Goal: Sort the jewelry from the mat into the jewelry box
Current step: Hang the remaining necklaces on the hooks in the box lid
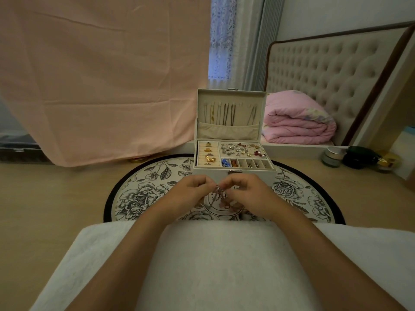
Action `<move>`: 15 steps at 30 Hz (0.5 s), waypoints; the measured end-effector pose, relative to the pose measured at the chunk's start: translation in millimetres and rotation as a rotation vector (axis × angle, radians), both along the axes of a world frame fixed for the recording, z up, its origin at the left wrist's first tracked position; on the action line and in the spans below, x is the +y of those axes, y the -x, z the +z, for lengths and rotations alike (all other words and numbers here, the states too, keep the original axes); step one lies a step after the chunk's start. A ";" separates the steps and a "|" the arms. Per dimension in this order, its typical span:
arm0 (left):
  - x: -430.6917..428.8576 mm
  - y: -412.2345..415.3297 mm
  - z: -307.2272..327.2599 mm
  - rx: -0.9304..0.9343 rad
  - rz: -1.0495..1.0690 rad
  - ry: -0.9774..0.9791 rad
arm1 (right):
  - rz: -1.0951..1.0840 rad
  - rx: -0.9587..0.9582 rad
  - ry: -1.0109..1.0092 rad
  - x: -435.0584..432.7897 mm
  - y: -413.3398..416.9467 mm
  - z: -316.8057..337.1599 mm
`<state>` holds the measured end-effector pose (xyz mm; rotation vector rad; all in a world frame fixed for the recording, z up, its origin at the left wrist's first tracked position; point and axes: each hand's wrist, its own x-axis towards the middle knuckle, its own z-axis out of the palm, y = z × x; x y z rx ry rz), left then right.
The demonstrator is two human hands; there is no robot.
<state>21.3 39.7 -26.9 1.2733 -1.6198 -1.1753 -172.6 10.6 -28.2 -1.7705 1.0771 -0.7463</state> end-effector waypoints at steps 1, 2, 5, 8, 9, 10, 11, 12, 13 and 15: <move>0.4 -0.6 0.5 -0.006 0.001 0.011 | -0.001 -0.039 -0.021 0.1 -1.0 0.3; 0.9 -1.2 1.1 -0.011 0.003 0.022 | -0.002 -0.072 -0.042 0.7 -2.3 1.6; 1.8 -3.0 3.0 -0.063 0.031 0.062 | -0.019 -0.055 -0.029 1.6 -3.6 4.9; 1.9 -3.7 3.9 -0.107 0.065 0.112 | -0.024 0.021 0.015 2.0 -3.0 5.4; 1.6 -3.3 3.4 -0.110 0.068 0.122 | -0.019 0.023 0.018 1.4 -2.6 4.4; 1.5 -2.8 2.4 -0.107 0.069 0.127 | -0.021 0.018 0.017 1.5 -2.3 4.3; 1.6 -2.1 1.4 -0.097 0.073 0.132 | -0.034 0.018 0.023 0.6 -2.0 3.3; 1.5 -1.5 0.4 -0.084 0.076 0.137 | -0.052 0.016 0.027 0.8 -2.3 3.6; 1.2 -1.4 -0.6 -0.073 0.073 0.142 | -0.072 0.001 0.026 0.2 -2.8 3.0; 0.3 -2.4 -1.3 -0.066 0.060 0.148 | -0.093 -0.094 -0.008 -0.4 -4.2 3.0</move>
